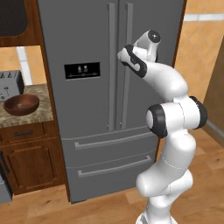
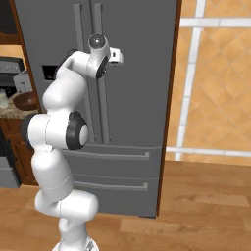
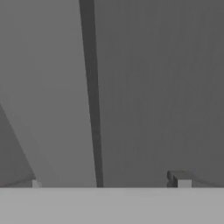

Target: Grab a lemon wedge from the fridge and one ice cube from the ice bowl, and put them in the glass of lemonade.

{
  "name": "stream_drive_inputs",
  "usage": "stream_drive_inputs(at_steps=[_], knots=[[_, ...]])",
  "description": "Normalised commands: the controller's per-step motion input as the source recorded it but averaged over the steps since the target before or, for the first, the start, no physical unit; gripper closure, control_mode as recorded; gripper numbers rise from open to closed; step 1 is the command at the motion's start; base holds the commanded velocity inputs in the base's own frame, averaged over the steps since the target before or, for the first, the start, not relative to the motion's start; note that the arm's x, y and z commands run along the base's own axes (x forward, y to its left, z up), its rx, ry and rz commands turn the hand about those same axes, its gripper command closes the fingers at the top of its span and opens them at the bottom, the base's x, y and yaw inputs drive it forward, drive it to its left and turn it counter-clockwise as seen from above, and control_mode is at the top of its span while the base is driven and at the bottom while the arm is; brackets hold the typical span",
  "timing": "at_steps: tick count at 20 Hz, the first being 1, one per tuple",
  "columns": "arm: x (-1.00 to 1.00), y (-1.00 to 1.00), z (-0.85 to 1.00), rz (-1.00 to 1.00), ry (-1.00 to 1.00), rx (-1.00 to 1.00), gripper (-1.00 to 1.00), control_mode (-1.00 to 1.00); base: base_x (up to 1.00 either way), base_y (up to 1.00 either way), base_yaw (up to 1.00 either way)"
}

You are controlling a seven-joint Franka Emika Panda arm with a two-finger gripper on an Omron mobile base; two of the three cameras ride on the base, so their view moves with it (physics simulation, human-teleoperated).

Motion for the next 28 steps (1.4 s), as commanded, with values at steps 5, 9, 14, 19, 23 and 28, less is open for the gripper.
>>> stream_drive_inputs(at_steps=[5, 9, 14, 19, 23, 28], knots=[[0.00, 0.17, 0.01, -0.01, 0.00, 0.00, -1.00, -1.00, 0.00, 0.00, 0.00], [0.00, 0.06, 0.00, -0.06, 0.00, 0.00, -1.00, -1.00, 0.00, 0.00, 0.00], [0.00, 0.16, 0.00, -0.05, 0.00, 0.00, -1.00, -1.00, 0.00, 0.00, 0.00], [-0.02, 0.24, -0.23, 0.00, -0.03, 0.03, -1.00, -1.00, 0.00, 0.00, 0.00], [0.00, 0.13, -0.15, 0.00, 0.00, 0.00, 1.00, -1.00, 0.00, 0.00, 0.00], [0.00, 0.02, -0.01, 0.00, 0.01, 0.00, 1.00, -1.00, 0.00, 0.00, 0.00]])
